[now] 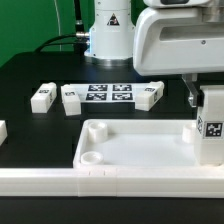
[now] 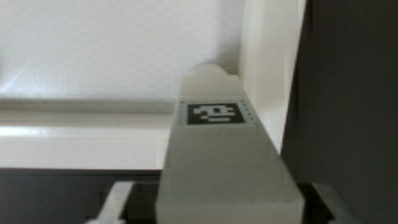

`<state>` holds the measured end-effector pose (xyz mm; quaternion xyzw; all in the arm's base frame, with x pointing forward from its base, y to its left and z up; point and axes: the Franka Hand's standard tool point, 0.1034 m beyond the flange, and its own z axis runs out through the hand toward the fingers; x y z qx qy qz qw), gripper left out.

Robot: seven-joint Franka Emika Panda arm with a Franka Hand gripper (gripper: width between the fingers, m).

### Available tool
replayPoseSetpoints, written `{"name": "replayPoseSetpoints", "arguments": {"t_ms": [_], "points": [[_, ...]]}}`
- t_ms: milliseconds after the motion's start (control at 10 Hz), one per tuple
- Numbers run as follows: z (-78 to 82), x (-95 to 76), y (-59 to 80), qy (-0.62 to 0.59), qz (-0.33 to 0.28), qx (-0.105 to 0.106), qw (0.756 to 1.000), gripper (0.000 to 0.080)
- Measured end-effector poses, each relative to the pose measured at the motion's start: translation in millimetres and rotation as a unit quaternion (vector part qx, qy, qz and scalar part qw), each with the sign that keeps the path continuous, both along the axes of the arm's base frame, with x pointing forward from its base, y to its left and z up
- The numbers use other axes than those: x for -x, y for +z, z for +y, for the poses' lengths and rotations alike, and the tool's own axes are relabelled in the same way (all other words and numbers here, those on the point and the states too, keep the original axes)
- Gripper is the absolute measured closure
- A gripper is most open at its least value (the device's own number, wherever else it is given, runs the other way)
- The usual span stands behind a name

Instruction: Assemble desk

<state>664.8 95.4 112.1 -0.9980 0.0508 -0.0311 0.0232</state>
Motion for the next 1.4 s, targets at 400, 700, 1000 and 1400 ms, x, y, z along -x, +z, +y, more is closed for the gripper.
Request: {"name": "replayPoseSetpoints", "arguments": {"t_ms": [400,700,1000,1400], "points": [[-2.7,-1.5,-0.2,-0.17,-0.003,-0.017,0.985,0.0509],[-3.4,-1.4,-0.3,-0.232,0.0,-0.021,0.973,0.0509],[-3.9,-1.2,-0.3,-0.294,0.004,-0.025,0.955,0.0509],[-1.4,4.2,-0.8,-0.474,0.009,-0.051,0.879,0.0509]]}}
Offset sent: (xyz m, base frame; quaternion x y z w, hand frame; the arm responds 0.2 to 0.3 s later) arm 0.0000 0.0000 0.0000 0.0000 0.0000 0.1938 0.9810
